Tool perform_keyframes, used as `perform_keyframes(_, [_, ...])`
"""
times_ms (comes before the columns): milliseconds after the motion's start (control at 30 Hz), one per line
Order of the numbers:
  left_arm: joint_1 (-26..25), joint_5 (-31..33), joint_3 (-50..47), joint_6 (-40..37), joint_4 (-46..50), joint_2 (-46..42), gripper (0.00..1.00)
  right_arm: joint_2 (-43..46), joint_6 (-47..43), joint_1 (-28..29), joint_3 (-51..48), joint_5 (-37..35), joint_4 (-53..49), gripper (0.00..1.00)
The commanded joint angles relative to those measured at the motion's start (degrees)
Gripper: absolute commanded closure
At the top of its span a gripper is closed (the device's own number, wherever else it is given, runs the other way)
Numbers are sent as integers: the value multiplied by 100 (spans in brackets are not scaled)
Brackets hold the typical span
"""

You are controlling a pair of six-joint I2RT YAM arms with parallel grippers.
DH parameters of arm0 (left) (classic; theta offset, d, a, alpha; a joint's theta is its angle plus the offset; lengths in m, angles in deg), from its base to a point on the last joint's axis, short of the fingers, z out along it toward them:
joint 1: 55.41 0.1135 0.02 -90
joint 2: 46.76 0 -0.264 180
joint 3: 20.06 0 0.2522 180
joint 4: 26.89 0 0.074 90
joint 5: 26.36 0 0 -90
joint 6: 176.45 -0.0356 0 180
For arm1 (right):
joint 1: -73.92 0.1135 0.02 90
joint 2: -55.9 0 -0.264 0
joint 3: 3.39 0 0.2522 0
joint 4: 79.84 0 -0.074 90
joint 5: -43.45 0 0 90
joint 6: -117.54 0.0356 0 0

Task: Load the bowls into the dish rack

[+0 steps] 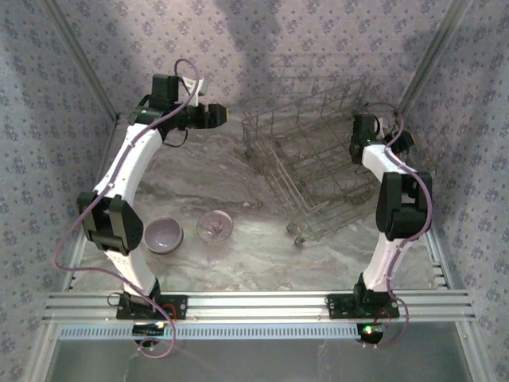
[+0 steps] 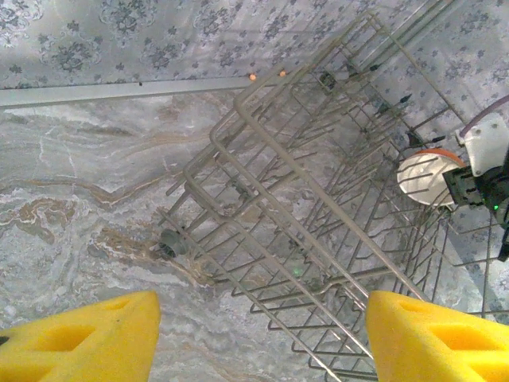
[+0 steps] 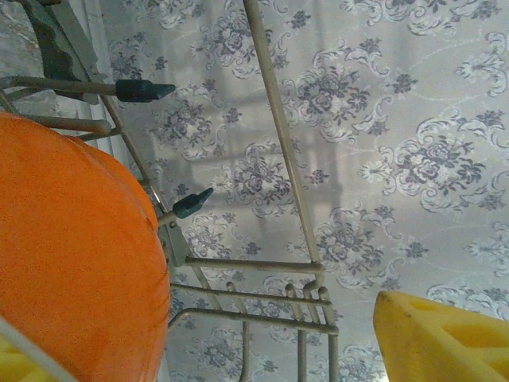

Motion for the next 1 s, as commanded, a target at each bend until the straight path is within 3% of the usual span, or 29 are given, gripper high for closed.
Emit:
perform_keyframes(0, [-63,98,284,101,162,131,31,-96,113,-64,-165,865,-733,20])
perform_keyframes(967, [-454,529,1339,240,831,587,31,389,-184,-691,-406,3488,-952,18])
